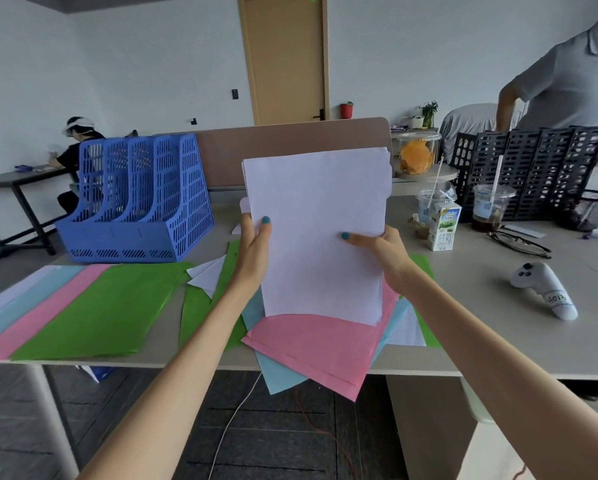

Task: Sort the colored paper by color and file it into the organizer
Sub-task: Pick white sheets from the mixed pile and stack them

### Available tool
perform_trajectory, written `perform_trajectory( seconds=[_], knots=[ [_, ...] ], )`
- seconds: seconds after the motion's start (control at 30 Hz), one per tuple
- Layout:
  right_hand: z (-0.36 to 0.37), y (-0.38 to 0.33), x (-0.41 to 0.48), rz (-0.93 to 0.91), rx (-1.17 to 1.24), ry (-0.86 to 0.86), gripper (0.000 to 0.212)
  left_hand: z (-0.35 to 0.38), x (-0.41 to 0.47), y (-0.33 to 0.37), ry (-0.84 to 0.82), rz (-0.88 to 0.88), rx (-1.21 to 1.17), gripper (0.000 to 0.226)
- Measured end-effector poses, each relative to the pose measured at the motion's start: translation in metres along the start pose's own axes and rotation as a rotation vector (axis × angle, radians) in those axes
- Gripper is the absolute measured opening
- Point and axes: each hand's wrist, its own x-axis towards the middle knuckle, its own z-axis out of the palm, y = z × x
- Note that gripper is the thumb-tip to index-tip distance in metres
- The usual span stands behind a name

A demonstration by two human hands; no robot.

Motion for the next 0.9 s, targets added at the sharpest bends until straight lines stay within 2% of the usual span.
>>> perform_trajectory(
  seconds=[0.1,0.2,0.27,0.37,0.47,0.6,0.7,0.83,0.9],
  knots=[
    [0.002,0.015,-0.009,0.033,-0.004,0.005,0.022,0.001,-0.007,-0.009,-0.025,-0.025,0.021,0.020],
    [0.004,0.025,-0.012,0.030,0.013,0.028,0.021,-0.003,-0.008,-0.017,0.024,-0.017,0.053,0.011],
    [0.003,0.034,-0.016,0.032,0.035,0.060,0.017,-0.008,-0.011,-0.021,0.018,-0.006,0.106,0.015],
    [0.006,0.041,-0.019,0.019,0.007,0.061,0.010,-0.018,-0.011,-0.023,0.025,0.075,0.174,0.017],
    [0.021,0.033,-0.014,0.006,0.001,0.016,0.015,-0.035,-0.005,-0.017,0.074,0.127,0.223,0.023],
    [0.050,0.023,-0.006,0.054,0.053,-0.116,0.015,-0.071,0.006,-0.016,0.109,0.099,0.218,0.023],
    [0.074,0.026,0.000,0.109,0.106,-0.180,0.013,-0.102,0.009,-0.018,0.079,0.021,0.161,0.028],
    [0.113,0.046,0.004,0.182,0.168,-0.200,0.016,-0.150,0.006,-0.028,0.016,-0.184,-0.040,0.024],
    [0.136,0.057,0.004,0.212,0.185,-0.208,0.015,-0.172,0.001,-0.031,-0.017,-0.299,-0.094,0.030]
  ],
)
